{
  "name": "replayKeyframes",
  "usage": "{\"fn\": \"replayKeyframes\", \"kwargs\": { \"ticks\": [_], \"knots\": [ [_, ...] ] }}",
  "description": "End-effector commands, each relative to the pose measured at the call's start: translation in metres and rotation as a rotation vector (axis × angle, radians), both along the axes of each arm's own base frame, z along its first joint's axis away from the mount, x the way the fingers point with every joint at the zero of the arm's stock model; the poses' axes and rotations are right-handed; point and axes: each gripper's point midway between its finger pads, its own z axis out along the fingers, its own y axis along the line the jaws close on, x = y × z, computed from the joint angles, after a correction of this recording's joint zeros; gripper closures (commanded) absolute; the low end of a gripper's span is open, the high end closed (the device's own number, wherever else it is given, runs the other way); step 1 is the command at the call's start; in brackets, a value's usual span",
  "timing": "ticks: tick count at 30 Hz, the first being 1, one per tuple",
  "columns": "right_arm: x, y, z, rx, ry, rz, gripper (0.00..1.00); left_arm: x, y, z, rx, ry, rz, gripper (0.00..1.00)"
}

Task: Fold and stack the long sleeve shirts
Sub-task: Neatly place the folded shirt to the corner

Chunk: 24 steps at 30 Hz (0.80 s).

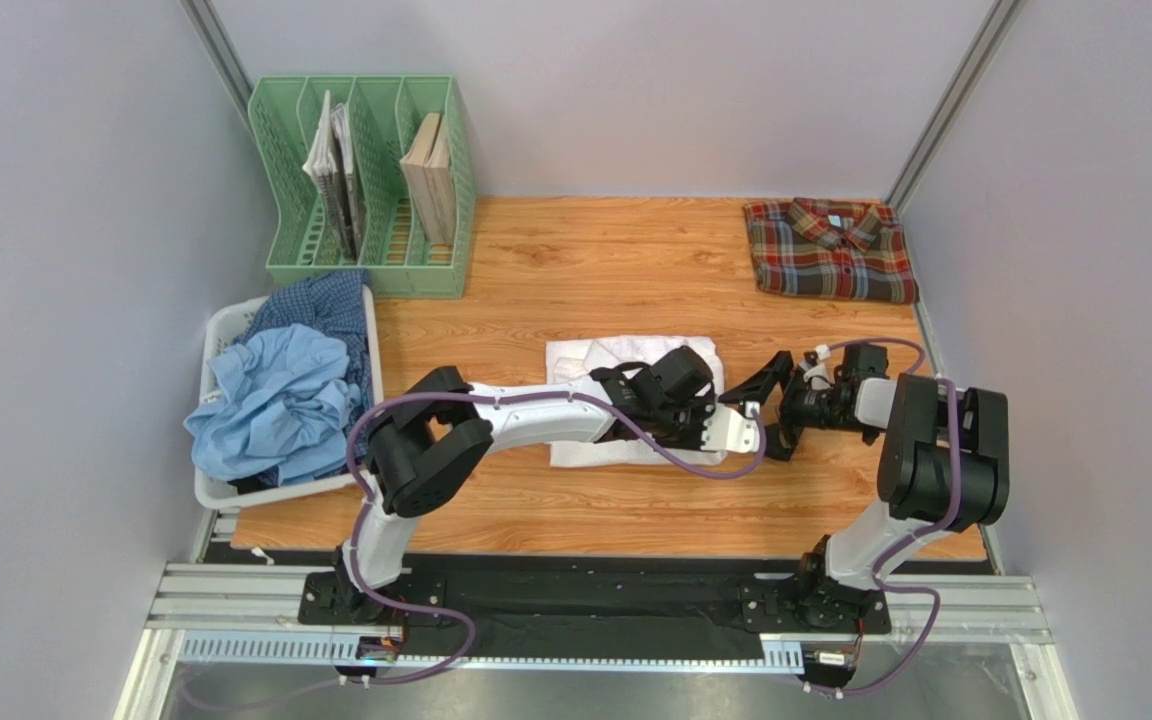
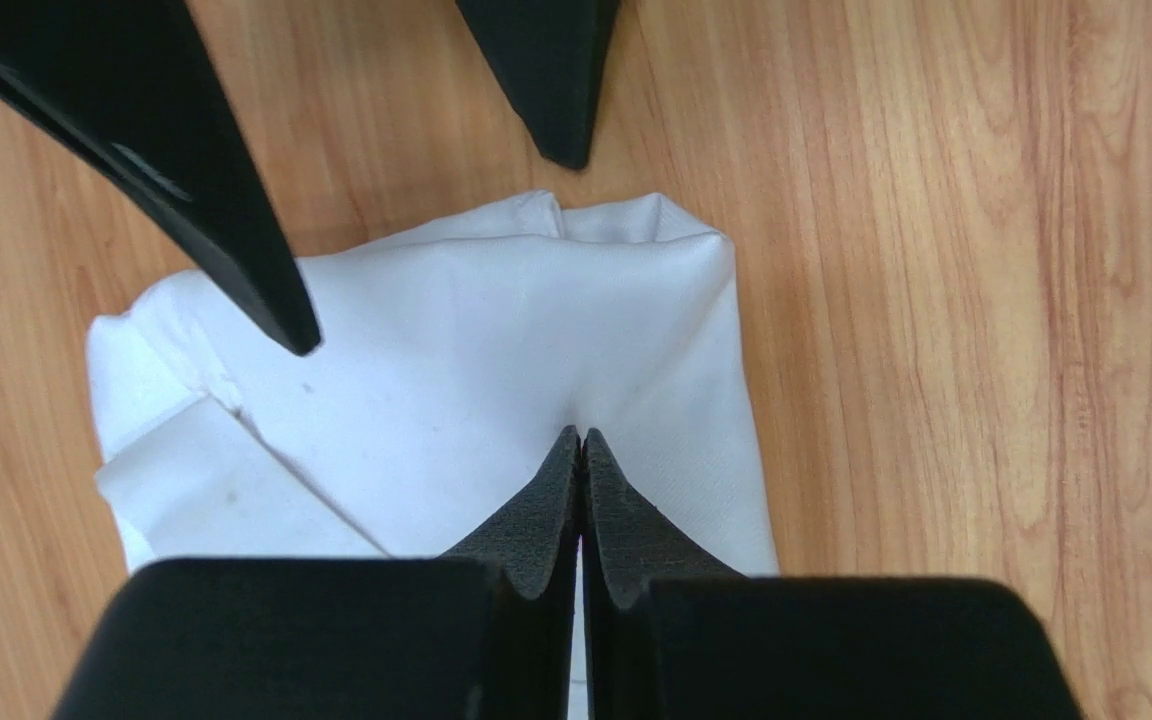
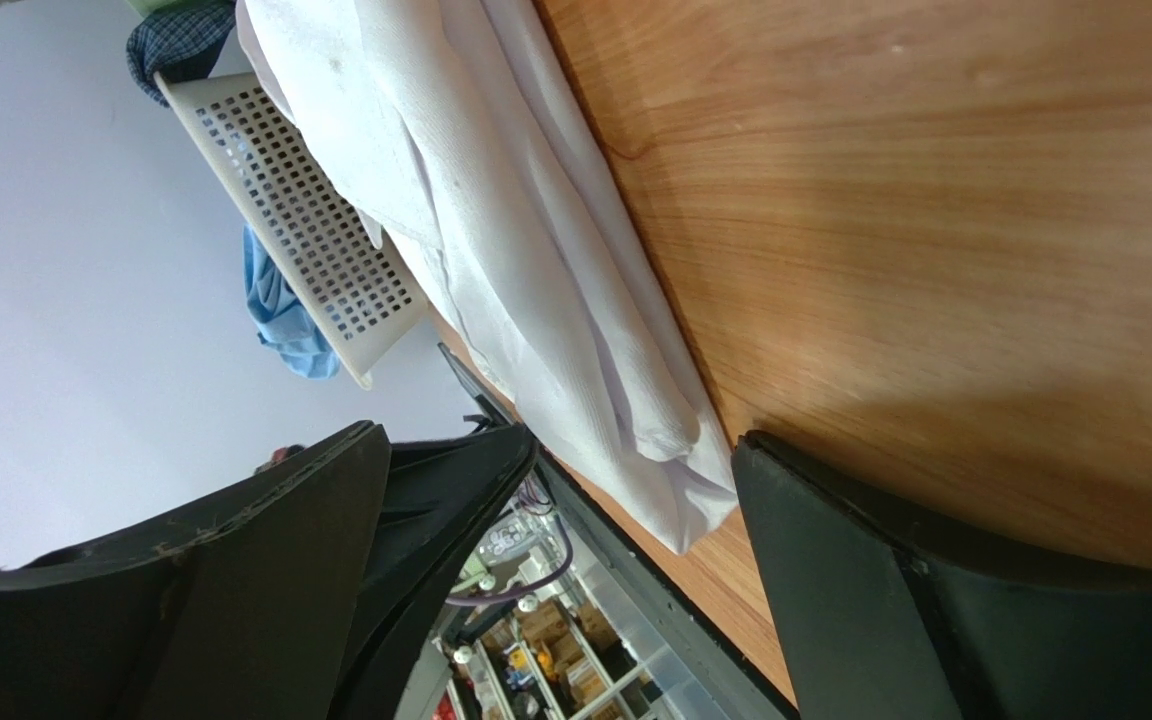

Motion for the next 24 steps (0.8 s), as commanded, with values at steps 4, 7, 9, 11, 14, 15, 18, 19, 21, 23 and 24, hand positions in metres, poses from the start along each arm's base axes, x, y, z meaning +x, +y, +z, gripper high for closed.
{"fn": "replayKeyframes", "kwargs": {
  "ticks": [4, 7, 9, 11, 14, 15, 18, 19, 21, 23, 24],
  "knots": [
    [0.000, 0.000, -0.030, -0.102, 0.012, 0.020, 0.02, -0.011, -0.016, 0.064, -0.137, 0.061, -0.027, 0.97],
    [0.001, -0.003, -0.024, -0.119, -0.006, 0.008, 0.02, -0.023, -0.021, 0.058, -0.124, 0.072, -0.059, 0.50],
    [0.002, -0.008, -0.019, -0.132, -0.017, -0.014, 0.02, -0.030, -0.024, 0.050, -0.107, 0.051, -0.089, 0.49],
    [0.002, -0.015, -0.018, -0.139, -0.017, -0.040, 0.02, -0.033, -0.029, 0.039, -0.091, 0.060, -0.101, 0.48],
    [0.000, -0.022, -0.019, -0.140, 0.009, -0.066, 0.01, -0.032, -0.032, 0.018, -0.033, 0.091, -0.098, 0.47],
    [-0.002, -0.023, -0.020, -0.144, 0.016, -0.060, 0.01, -0.031, -0.034, 0.011, -0.021, 0.092, -0.099, 0.47],
    [-0.003, -0.025, -0.023, -0.150, 0.033, -0.061, 0.00, -0.026, -0.036, -0.006, 0.008, 0.085, -0.095, 0.48],
    [-0.005, -0.024, -0.025, -0.145, 0.044, -0.062, 0.00, -0.025, -0.035, -0.009, 0.019, 0.087, -0.094, 0.50],
    [-0.006, -0.025, -0.026, -0.151, 0.044, -0.059, 0.00, -0.023, -0.033, -0.020, 0.054, 0.098, -0.098, 0.51],
    [-0.006, -0.024, -0.027, -0.145, 0.048, -0.057, 0.00, -0.023, -0.031, -0.024, 0.061, 0.112, -0.100, 0.58],
    [-0.006, -0.024, -0.027, -0.144, 0.046, -0.057, 0.00, -0.021, -0.030, -0.025, 0.061, 0.117, -0.099, 0.68]
  ]
}}
